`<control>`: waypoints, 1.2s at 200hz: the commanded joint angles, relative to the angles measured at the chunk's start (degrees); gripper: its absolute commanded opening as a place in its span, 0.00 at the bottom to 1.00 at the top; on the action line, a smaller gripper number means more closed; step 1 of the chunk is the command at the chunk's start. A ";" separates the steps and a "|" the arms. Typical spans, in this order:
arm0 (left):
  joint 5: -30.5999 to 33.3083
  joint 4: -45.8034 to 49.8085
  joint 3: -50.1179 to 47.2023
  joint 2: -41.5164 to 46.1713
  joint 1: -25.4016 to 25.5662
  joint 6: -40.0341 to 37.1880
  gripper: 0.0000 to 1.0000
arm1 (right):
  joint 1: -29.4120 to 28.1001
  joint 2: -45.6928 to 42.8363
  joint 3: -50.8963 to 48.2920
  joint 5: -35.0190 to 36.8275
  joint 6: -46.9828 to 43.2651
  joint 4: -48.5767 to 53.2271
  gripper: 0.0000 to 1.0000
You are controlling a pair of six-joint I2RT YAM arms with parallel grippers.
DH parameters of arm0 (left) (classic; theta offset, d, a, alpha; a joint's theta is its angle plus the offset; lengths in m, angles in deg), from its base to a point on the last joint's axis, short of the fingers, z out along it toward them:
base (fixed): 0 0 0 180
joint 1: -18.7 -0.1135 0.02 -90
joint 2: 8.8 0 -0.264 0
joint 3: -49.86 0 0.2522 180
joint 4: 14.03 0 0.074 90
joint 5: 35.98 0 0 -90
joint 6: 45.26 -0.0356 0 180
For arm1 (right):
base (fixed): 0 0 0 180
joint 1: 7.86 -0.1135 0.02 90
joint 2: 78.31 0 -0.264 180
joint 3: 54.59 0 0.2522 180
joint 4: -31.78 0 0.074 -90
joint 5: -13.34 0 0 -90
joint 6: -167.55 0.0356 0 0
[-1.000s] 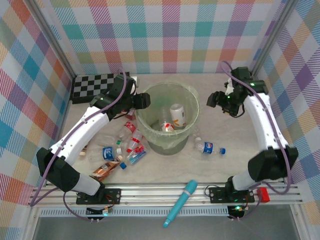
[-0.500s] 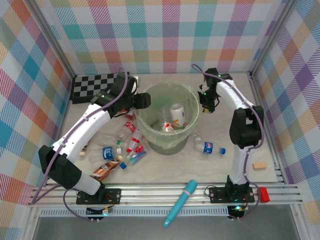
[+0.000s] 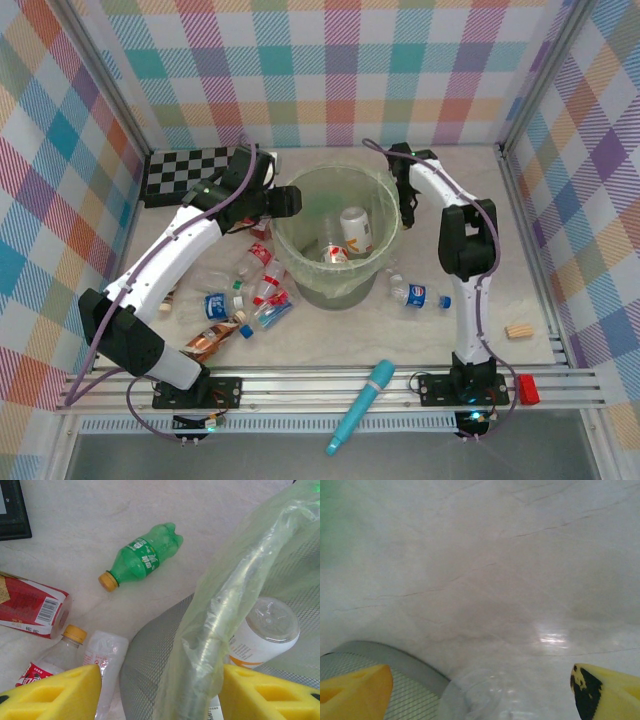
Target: Put the plastic bottles in the bin
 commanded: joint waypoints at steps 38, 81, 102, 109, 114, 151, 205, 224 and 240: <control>-1.31 2.06 -0.02 -1.57 0.28 -0.91 0.62 | 2.39 -4.81 -8.88 5.75 -0.12 -0.31 0.89; -1.29 1.97 -0.40 -1.23 0.24 -0.86 0.62 | 5.17 -9.86 -17.07 6.67 0.16 -2.98 0.85; -1.42 1.79 -0.48 -1.37 0.28 -0.79 0.62 | 6.42 -12.38 -19.77 5.90 0.46 -3.29 0.86; -1.47 1.79 -0.43 -1.41 0.28 -0.81 0.62 | 6.61 -13.64 -20.51 5.70 0.35 -3.32 0.87; -1.48 1.79 -0.43 -1.42 0.28 -0.77 0.62 | 6.70 -14.73 -21.07 5.46 0.35 -3.33 0.87; -1.29 1.54 -0.73 -1.43 0.28 -0.77 0.62 | 6.72 -23.55 -25.52 -0.35 -0.31 -3.35 0.91; -1.41 0.67 -1.82 -1.49 0.27 -0.29 0.62 | 2.92 -28.02 -34.08 -5.73 4.70 -5.78 0.88; -1.49 0.59 -1.76 -1.50 0.21 -0.24 0.62 | 2.60 -26.73 -36.01 -6.82 6.04 -7.76 0.85; -1.33 0.65 -1.71 -1.52 0.28 -0.33 0.62 | 2.45 -25.45 -37.01 -6.83 6.60 -9.28 0.84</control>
